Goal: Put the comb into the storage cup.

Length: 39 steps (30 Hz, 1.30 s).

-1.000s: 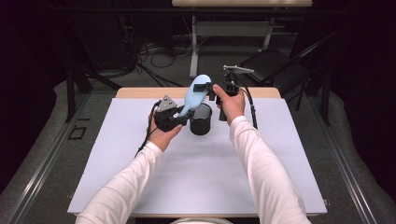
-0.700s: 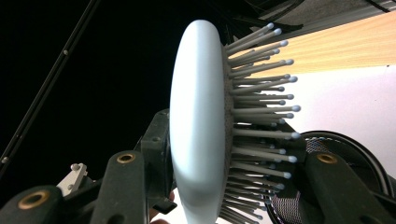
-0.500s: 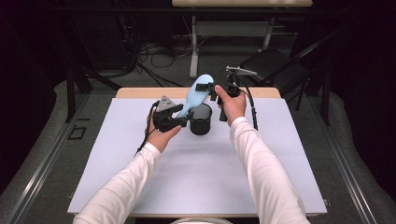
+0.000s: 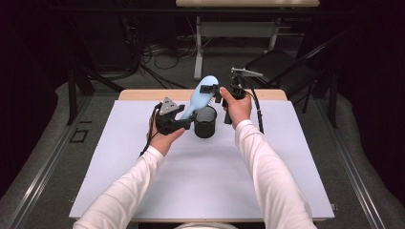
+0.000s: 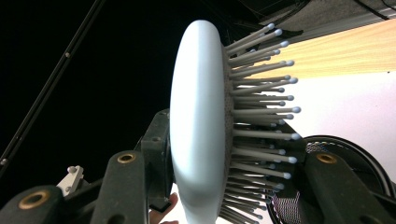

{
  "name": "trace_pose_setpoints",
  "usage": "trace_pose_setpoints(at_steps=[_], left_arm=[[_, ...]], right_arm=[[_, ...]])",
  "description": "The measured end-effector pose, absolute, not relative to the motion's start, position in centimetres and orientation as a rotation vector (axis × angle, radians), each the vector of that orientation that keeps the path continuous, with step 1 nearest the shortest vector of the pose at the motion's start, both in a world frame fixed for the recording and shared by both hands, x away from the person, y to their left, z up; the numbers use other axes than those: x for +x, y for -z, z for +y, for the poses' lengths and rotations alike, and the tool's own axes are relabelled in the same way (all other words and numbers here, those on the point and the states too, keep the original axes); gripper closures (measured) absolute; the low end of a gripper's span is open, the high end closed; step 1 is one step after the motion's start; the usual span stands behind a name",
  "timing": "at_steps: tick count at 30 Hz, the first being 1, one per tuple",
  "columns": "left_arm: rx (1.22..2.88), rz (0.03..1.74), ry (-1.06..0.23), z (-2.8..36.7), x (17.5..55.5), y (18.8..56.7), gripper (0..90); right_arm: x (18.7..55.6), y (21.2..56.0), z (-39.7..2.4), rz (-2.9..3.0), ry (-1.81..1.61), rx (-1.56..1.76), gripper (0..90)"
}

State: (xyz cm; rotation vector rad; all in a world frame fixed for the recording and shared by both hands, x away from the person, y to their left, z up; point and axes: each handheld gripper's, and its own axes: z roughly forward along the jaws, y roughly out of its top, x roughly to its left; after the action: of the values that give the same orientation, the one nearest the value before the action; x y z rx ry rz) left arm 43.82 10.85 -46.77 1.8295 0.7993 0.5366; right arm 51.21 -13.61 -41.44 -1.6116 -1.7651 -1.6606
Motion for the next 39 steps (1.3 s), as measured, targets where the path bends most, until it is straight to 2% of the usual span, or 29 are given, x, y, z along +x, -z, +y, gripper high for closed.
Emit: trace_pose_setpoints(at_steps=[5,20,24,39], left_arm=[[1.850,0.826,-0.504,11.1,43.7,46.6,37.2],[1.800,0.864,-0.485,13.2,43.1,45.8,22.9],[1.808,0.888,-0.455,13.9,42.6,45.7,21.8],[1.692,0.948,-0.370,17.4,41.4,44.7,14.7]], right_arm=[[51.2,41.5,-13.6,-1.775,1.652,-1.604,51.3],[51.1,41.1,-14.2,-1.763,1.690,-1.633,51.2],[50.9,40.9,-14.5,-1.770,1.693,-1.635,51.2],[50.5,40.2,-14.8,-1.772,1.731,-1.635,51.2]])
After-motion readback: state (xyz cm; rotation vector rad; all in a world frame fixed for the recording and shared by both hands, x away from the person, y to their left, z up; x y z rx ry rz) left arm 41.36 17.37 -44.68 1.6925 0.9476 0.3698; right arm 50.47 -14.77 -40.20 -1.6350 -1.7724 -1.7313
